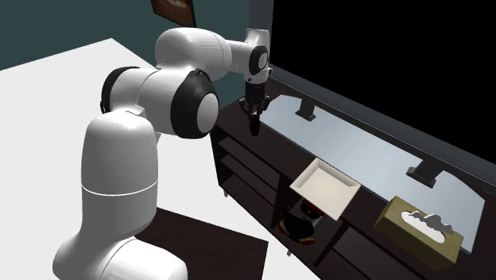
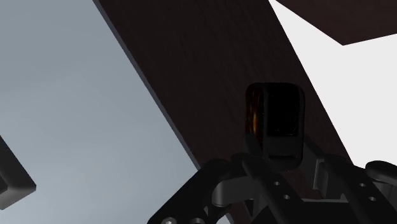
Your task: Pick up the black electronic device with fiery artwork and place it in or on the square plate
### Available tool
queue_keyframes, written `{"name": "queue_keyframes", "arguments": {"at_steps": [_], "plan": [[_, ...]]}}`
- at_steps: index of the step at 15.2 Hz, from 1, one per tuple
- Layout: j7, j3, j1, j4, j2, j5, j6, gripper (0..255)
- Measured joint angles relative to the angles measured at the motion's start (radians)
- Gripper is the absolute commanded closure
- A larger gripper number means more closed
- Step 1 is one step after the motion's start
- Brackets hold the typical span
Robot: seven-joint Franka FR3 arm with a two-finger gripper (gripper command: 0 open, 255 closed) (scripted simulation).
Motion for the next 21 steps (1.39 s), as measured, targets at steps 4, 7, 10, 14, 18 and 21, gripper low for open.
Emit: {"name": "queue_keyframes", "arguments": {"at_steps": [4,7,10,14,18,21], "plan": [[0.001,-0.001,0.001,0.028,-0.019,-0.002,-0.047,255],[0.002,-0.001,0.002,0.059,-0.024,-0.003,-0.082,255],[-0.045,0.009,-0.003,0.014,-0.043,-0.011,-0.048,0],[-0.564,0.085,-0.083,-0.240,-0.132,-0.050,0.199,0],[-1.054,0.156,-0.180,-0.381,-0.150,-0.049,0.381,0],[-1.106,0.163,-0.190,-0.405,-0.133,-0.050,0.430,0]]}}
